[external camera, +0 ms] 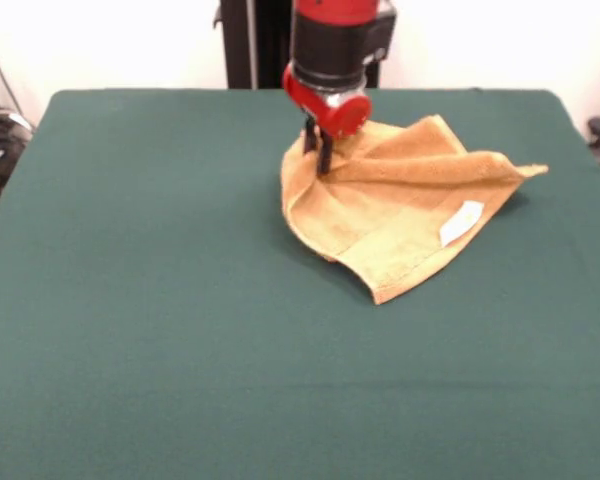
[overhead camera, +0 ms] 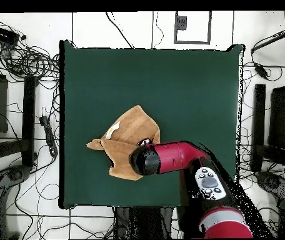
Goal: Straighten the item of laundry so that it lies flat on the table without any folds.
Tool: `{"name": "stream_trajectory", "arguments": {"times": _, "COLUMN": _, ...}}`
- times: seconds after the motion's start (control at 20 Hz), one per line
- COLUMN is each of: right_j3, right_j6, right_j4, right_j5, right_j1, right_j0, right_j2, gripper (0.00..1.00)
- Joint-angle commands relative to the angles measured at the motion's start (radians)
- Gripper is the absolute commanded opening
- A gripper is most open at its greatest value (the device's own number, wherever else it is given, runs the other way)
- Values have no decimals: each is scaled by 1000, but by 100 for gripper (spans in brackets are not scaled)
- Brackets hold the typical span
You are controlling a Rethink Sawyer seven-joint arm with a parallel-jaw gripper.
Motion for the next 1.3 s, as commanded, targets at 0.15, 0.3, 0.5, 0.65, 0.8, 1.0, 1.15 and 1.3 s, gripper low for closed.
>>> {"name": "stream_trajectory", "arguments": {"times": 0.15, "right_j3": -130, "right_j6": -557, "right_j4": -161, "right_j5": 92, "right_j1": 34, "right_j0": -225, "right_j2": 331, "gripper": 100}}
{"name": "stream_trajectory", "arguments": {"times": 0.3, "right_j3": -182, "right_j6": -708, "right_j4": -168, "right_j5": 221, "right_j1": 38, "right_j0": -310, "right_j2": 418, "gripper": 100}}
{"name": "stream_trajectory", "arguments": {"times": 0.5, "right_j3": -240, "right_j6": -802, "right_j4": -185, "right_j5": 286, "right_j1": 60, "right_j0": -356, "right_j2": 469, "gripper": 100}}
{"name": "stream_trajectory", "arguments": {"times": 0.65, "right_j3": -286, "right_j6": -867, "right_j4": -184, "right_j5": 331, "right_j1": 64, "right_j0": -366, "right_j2": 486, "gripper": 100}}
{"name": "stream_trajectory", "arguments": {"times": 0.8, "right_j3": -319, "right_j6": -943, "right_j4": -165, "right_j5": 384, "right_j1": 68, "right_j0": -377, "right_j2": 496, "gripper": 100}}
{"name": "stream_trajectory", "arguments": {"times": 1.0, "right_j3": -347, "right_j6": -997, "right_j4": -147, "right_j5": 430, "right_j1": 59, "right_j0": -364, "right_j2": 489, "gripper": 100}}
{"name": "stream_trajectory", "arguments": {"times": 1.15, "right_j3": -319, "right_j6": -904, "right_j4": -145, "right_j5": 381, "right_j1": 30, "right_j0": -320, "right_j2": 445, "gripper": 100}}
{"name": "stream_trajectory", "arguments": {"times": 1.3, "right_j3": -214, "right_j6": -619, "right_j4": -129, "right_j5": 281, "right_j1": -40, "right_j0": -206, "right_j2": 343, "gripper": 100}}
